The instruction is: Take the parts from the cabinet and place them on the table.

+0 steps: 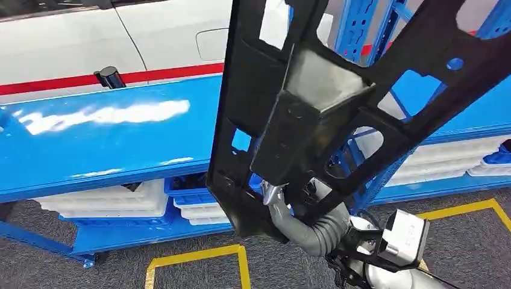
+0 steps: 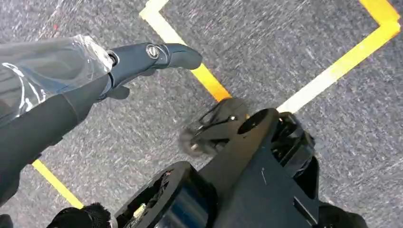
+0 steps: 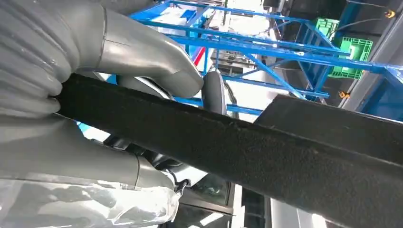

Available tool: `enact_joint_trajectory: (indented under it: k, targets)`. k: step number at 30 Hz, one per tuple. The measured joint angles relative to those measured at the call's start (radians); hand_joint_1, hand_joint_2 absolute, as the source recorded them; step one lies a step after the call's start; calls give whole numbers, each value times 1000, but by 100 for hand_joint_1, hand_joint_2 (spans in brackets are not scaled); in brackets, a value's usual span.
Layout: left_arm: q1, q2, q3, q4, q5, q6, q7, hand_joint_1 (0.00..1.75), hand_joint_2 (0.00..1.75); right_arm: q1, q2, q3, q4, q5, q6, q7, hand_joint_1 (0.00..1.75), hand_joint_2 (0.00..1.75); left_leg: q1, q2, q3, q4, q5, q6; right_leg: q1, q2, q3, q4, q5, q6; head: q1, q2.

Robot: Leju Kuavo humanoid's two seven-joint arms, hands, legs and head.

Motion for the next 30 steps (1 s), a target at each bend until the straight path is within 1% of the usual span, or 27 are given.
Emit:
enact_joint_trajectory:
  k: [1,2,3,4,5,6,9,10,11,12,13,14,15,16,17,18,19,20,21,22,24,25,26,27,28,29,30]
  targets:
    - [0,0,1,0,0,-1,0,0,175,1,0,0,0,0,0,0,175,175,0,0,18,-8,5,1,0,0,-8,0,7,1,0,0]
    - [0,0,2,0,-1,-1,4,0,175,1,0,0,0,0,-1,-1,175,175,0,0,68,-75,30,5,1,2,-20,0,17,4,0,0]
    - [2,0,3,0,-1,-1,5,0,175,1,0,0,0,1,-2,-2,175,175,-1,0,125,-166,61,11,1,4,-29,0,26,7,0,0]
    - [2,0,3,0,-1,-1,6,0,175,1,0,-2,0,2,-3,-3,175,175,-1,-1,192,-272,90,19,1,6,-37,0,36,12,0,0]
    - [2,0,3,0,-2,-1,8,0,175,2,0,-6,-2,2,-3,-4,175,175,-3,-3,230,-350,84,26,1,6,-42,0,45,17,0,0]
    - [6,0,3,0,-2,-1,9,0,175,2,0,-8,-2,3,-4,-5,175,175,-14,-3,222,-344,98,28,5,5,-44,-4,53,25,1,0]
    - [10,0,5,0,-2,-1,9,0,175,5,0,-9,-2,6,-6,-5,175,175,-21,-4,203,-333,115,48,-1,4,-47,-17,80,45,1,0]
    - [11,-1,5,0,-2,-1,9,0,175,7,0,-11,-1,7,-7,-5,175,175,-11,-1,188,-345,138,59,-2,5,-52,-21,88,51,2,0]
    - [11,-1,5,0,-2,-2,9,0,175,10,0,-12,-1,9,-7,-7,175,175,-13,3,185,-344,151,65,-4,4,-66,-3,52,51,-3,0]
    - [12,-1,5,0,-2,-2,9,0,175,11,0,-12,-2,9,-8,-7,175,175,-13,4,169,-344,162,70,-2,2,-81,47,-17,52,2,0]
    - [12,-2,5,0,-2,-2,9,0,175,11,0,-12,-1,9,-8,-7,175,175,-15,6,154,-344,174,77,-1,2,-100,128,-95,51,2,0]
    - [11,-2,5,0,-2,-2,9,0,175,13,0,-13,-1,9,-9,-7,175,175,-16,6,140,-344,185,78,0,2,-114,199,-144,51,2,0]
    - [11,-2,5,0,-3,-2,9,0,175,15,0,-13,-1,10,-10,-7,175,175,-17,7,125,-343,196,80,3,2,-120,263,-166,52,2,0]
    - [11,-2,5,0,-3,-2,10,0,175,17,0,-14,-1,11,-10,-7,175,175,-20,8,107,-342,209,81,4,2,-112,303,-154,51,2,0]
    - [11,-2,5,0,-3,-2,10,0,175,20,0,-14,-1,12,-11,-7,175,175,-22,8,93,-342,220,81,5,2,-86,294,-123,50,2,0]
    - [12,-2,5,0,-3,-2,11,0,175,22,0,-14,-1,14,-11,-8,175,175,-23,8,80,-341,230,80,6,2,-42,250,-86,47,2,0]
    - [12,-2,6,0,-3,-2,11,0,175,22,0,-15,-1,18,-11,-8,175,175,-24,8,67,-340,240,78,8,2,25,168,-62,42,2,0]
    - [11,-2,5,0,-3,-2,11,0,175,22,0,-16,-2,20,-12,-9,175,175,-24,8,60,-336,249,75,10,2,92,82,-71,36,2,0]
    - [10,-4,6,0,-3,-2,10,0,175,20,0,-18,-3,21,-12,-10,175,175,-31,7,51,-329,252,71,20,1,160,-9,-91,32,3,0]
    - [9,-4,6,0,-3,-1,10,0,175,20,0,-20,-4,21,-13,-11,175,175,-29,8,45,-326,263,64,20,1,170,-49,-112,28,0,0]
    - [9,-4,6,0,-2,0,11,0,175,27,0,-23,-6,23,-14,-13,175,175,-25,8,35,-327,285,54,25,3,156,-42,-103,17,2,0]
    - [10,-2,6,0,-2,1,11,0,175,33,0,-24,-6,23,-15,-13,175,175,-31,7,31,-327,290,48,13,0,148,-51,-90,9,2,0]
    - [9,-1,6,0,0,1,12,0,175,33,0,-25,-6,24,-15,-14,175,175,-24,4,18,-310,258,42,11,-4,142,-50,-78,7,2,0]
    - [10,-1,7,0,0,1,12,0,175,35,0,-26,-6,24,-15,-15,175,175,-20,4,3,-259,198,30,9,-5,129,-50,-66,0,1,0]
    - [7,-1,7,0,0,1,12,0,175,36,0,-26,-6,25,-15,-16,175,175,-14,4,-16,-185,137,22,9,-6,117,-50,-56,-6,1,0]
    - [4,-1,8,0,0,1,12,0,175,37,1,-26,-6,25,-15,-16,175,175,-9,4,-36,-99,85,13,9,-7,104,-49,-45,-4,2,0]
    - [2,0,8,0,0,1,12,0,175,39,1,-26,-6,25,-15,-17,175,175,-6,4,-45,-32,60,7,8,-8,90,-49,-34,-2,1,0]
